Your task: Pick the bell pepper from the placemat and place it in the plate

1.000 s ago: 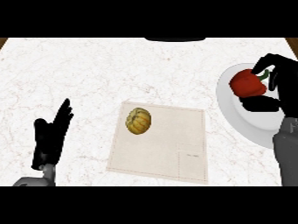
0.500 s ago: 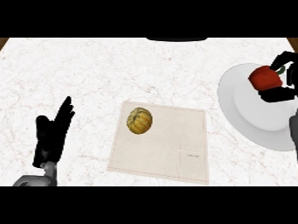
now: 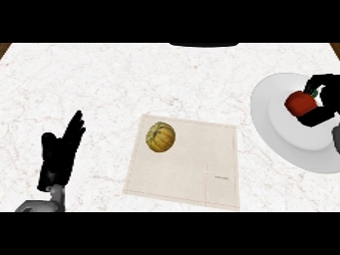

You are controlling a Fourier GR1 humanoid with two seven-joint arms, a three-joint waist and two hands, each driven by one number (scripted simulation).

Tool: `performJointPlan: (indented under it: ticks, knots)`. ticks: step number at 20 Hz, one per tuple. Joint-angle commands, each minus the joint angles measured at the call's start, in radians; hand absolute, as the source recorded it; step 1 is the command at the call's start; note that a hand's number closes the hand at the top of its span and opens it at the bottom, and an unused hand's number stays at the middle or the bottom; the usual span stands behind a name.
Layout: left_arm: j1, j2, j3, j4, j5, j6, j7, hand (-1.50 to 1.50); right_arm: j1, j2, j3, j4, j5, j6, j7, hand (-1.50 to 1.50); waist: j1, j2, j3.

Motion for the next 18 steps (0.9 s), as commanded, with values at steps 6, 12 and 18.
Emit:
performJointPlan:
  ticks: [6,12,18]
  knots:
    - [0.006,0.009,0.036,0.023,0.003,-0.023,-0.038,0.0,-0.012,-0.116,-0.019,0.219,-0.074,0.112,-0.275,-1.5,-0.008,-0.002,0.0]
    - [0.018,-0.012,0.014,-0.004,-0.012,-0.002,-0.014,0.0,-0.074,-0.02,-0.203,0.173,-0.324,0.089,-0.406,-1.5,-0.016,-0.006,0.001]
    - [0.014,-0.021,0.02,0.03,-0.026,0.012,-0.027,0.0,-0.004,-0.014,-0.361,0.188,-0.53,0.19,-0.441,-1.5,-0.028,-0.007,0.0]
